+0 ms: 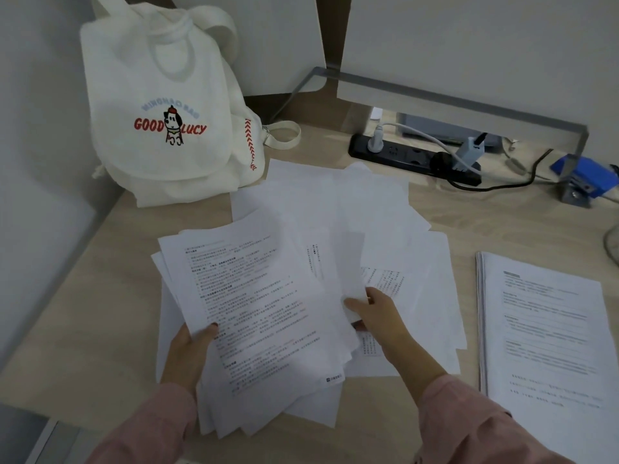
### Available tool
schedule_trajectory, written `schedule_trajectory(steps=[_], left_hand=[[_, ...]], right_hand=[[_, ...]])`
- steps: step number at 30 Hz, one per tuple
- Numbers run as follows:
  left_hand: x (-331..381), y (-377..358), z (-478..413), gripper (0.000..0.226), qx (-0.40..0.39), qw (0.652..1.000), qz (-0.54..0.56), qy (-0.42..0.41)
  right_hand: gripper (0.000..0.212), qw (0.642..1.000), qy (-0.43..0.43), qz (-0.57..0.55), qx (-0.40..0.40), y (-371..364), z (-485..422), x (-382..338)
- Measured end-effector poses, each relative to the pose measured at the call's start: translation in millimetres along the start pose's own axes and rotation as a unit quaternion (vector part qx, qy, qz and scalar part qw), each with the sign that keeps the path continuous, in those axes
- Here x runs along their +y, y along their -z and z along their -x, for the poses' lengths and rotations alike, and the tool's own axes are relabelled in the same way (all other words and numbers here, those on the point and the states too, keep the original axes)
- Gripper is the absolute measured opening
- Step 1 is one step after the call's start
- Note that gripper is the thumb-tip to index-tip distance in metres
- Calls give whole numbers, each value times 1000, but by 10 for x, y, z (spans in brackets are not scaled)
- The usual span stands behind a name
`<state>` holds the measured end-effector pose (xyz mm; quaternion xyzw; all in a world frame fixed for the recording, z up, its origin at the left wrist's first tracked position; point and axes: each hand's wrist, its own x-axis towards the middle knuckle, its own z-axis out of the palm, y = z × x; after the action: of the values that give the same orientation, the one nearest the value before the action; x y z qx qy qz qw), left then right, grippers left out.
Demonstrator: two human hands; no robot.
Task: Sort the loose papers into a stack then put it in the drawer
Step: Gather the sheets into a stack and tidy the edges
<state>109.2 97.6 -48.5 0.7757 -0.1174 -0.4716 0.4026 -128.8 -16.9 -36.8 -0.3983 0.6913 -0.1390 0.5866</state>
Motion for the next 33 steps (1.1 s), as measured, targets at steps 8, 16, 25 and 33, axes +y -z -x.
schedule_trajectory(steps=[8, 16, 25, 33], left_hand=[[-14, -66, 40, 42, -16, 1000, -1, 10], [21, -71, 79, 43, -27, 999, -18, -1], [35, -149, 77, 43, -41, 999, -25, 10], [98, -359, 122, 45, -64, 997, 19, 40]], right_hand=[[37, 995, 50, 34, 82, -49, 49, 121], [7, 978, 86, -29, 186, 274, 43, 111], [12, 908, 204, -79, 357, 896, 341, -182], [15, 832, 468, 119, 272, 664, 868, -465]])
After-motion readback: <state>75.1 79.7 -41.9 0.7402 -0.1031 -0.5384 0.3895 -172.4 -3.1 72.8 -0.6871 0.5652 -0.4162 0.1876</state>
